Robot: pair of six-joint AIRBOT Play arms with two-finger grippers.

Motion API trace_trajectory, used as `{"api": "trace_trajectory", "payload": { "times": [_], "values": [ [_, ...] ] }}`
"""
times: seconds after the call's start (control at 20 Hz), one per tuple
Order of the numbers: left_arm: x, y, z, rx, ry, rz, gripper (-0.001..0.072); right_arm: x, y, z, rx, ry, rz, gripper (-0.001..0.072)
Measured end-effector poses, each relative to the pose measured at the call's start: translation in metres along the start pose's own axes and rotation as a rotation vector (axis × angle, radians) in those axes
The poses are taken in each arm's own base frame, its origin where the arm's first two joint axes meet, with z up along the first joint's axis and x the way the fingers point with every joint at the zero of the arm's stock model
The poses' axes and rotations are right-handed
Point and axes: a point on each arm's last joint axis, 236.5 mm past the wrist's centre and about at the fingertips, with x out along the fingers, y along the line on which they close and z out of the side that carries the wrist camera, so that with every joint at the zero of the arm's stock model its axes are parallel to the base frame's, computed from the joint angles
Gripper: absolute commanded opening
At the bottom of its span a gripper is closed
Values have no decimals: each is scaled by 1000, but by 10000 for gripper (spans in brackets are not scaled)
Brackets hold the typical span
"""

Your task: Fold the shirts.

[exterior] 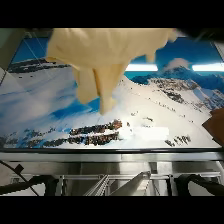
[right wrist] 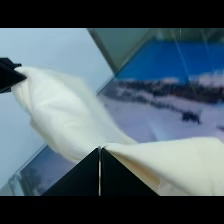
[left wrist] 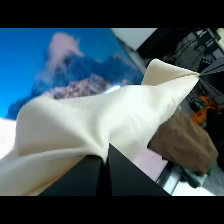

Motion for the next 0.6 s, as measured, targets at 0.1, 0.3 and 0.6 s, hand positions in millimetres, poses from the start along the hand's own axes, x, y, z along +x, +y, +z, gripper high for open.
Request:
{"api": "trace_trajectory", "payload": {
  "times": [0.1,0.3,0.6],
  "values": [
    [-14,-18,6,2,-27,-2,28,-17,29,30,-71,-49,-3,9],
    [-14,-6,-29,-84,31,7,613,-21,26,13,-73,54,-69,476],
    [-17,52,-115,-290,229,52,715,-30,-74,-94,124,366,-330,517]
  ]
}}
